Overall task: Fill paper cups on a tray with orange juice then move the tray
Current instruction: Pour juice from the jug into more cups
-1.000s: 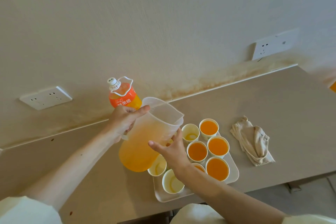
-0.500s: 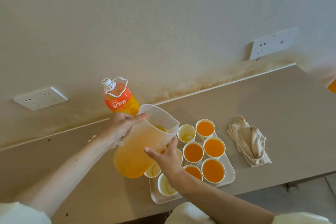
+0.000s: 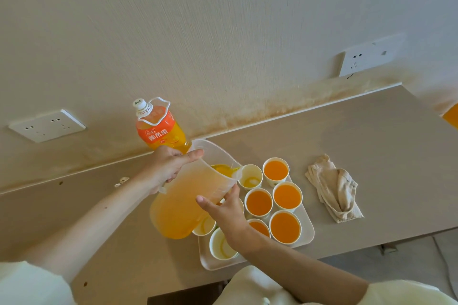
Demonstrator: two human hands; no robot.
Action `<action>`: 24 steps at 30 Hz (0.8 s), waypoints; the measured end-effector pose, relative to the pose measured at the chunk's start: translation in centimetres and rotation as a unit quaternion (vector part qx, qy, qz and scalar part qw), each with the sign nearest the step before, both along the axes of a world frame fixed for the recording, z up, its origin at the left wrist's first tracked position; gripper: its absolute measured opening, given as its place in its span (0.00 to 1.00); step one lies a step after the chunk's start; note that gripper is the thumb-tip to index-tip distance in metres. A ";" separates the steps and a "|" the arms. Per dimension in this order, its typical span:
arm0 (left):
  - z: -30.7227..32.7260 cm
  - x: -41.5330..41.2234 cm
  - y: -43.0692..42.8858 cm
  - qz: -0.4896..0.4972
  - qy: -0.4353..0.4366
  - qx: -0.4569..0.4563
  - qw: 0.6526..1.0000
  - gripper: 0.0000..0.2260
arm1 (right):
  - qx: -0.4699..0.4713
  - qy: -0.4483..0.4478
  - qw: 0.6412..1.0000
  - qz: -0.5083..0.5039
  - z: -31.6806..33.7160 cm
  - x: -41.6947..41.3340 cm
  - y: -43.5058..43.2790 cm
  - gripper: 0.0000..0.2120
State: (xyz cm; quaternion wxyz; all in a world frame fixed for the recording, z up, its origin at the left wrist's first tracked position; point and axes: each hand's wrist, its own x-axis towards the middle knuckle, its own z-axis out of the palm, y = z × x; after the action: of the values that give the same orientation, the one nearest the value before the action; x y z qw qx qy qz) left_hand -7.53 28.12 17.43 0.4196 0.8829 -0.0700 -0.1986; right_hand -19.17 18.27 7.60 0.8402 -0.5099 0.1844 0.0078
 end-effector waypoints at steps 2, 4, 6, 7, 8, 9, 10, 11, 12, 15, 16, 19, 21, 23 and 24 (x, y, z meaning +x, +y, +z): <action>0.0 0.0 -0.2 0.000 0.005 0.007 1.000 0.25 | 0.003 0.003 1.000 0.001 0.0 0.0 -0.1 0.36; 0.1 0.0 -0.4 0.004 0.009 0.011 1.000 0.25 | 0.005 0.005 1.000 0.003 0.0 -0.1 -0.1 0.36; 0.1 0.1 -0.6 0.008 0.011 0.012 1.000 0.25 | 0.009 0.008 1.000 0.006 0.0 -0.1 -0.2 0.35; 0.1 0.1 -0.6 0.009 0.011 0.013 1.000 0.26 | 0.010 0.008 1.000 0.007 0.0 -0.1 -0.2 0.35; 0.2 0.1 -0.7 0.008 0.011 0.015 1.000 0.26 | 0.010 0.009 1.000 0.008 0.0 -0.1 -0.2 0.35; 0.2 0.2 -0.7 0.006 0.010 0.015 1.000 0.26 | 0.011 0.011 1.000 0.008 0.0 -0.1 -0.2 0.35; 0.2 0.2 -0.7 0.005 0.011 0.014 1.000 0.25 | 0.012 0.013 1.000 0.009 0.0 -0.1 -0.3 0.35; 0.2 0.2 -0.7 0.005 0.011 0.014 1.000 0.25 | 0.013 0.013 1.000 0.010 0.0 -0.1 -0.3 0.35; 0.2 0.1 -0.7 0.006 0.011 0.016 1.000 0.25 | 0.014 0.014 1.000 0.010 0.0 -0.1 -0.3 0.35; 0.2 0.1 -0.7 0.005 0.010 0.019 1.000 0.25 | 0.020 0.017 1.000 0.012 0.0 0.0 -0.3 0.36; 0.2 0.1 -0.7 0.004 0.011 0.020 1.000 0.25 | 0.020 0.018 1.000 0.011 0.0 0.0 -0.3 0.36; 0.2 0.1 -0.7 0.006 0.011 0.022 1.000 0.25 | 0.025 0.021 0.999 0.012 -0.1 0.0 -0.2 0.36; 0.3 0.2 -0.8 0.006 0.011 0.024 1.000 0.25 | 0.026 0.022 0.999 0.013 -0.1 0.0 -0.3 0.35; 0.3 0.2 -0.9 0.004 0.013 0.025 1.000 0.25 | 0.027 0.023 0.999 0.012 0.0 0.1 -0.3 0.35; 0.3 0.2 -0.9 0.004 0.014 0.023 1.000 0.25 | 0.028 0.023 0.999 0.011 0.0 0.1 -0.3 0.36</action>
State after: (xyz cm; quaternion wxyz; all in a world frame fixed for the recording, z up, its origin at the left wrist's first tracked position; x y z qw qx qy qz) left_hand -7.36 27.25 17.77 0.4007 0.8898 -0.0564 -0.2110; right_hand -19.08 17.97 7.58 0.8496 -0.4878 0.1976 0.0341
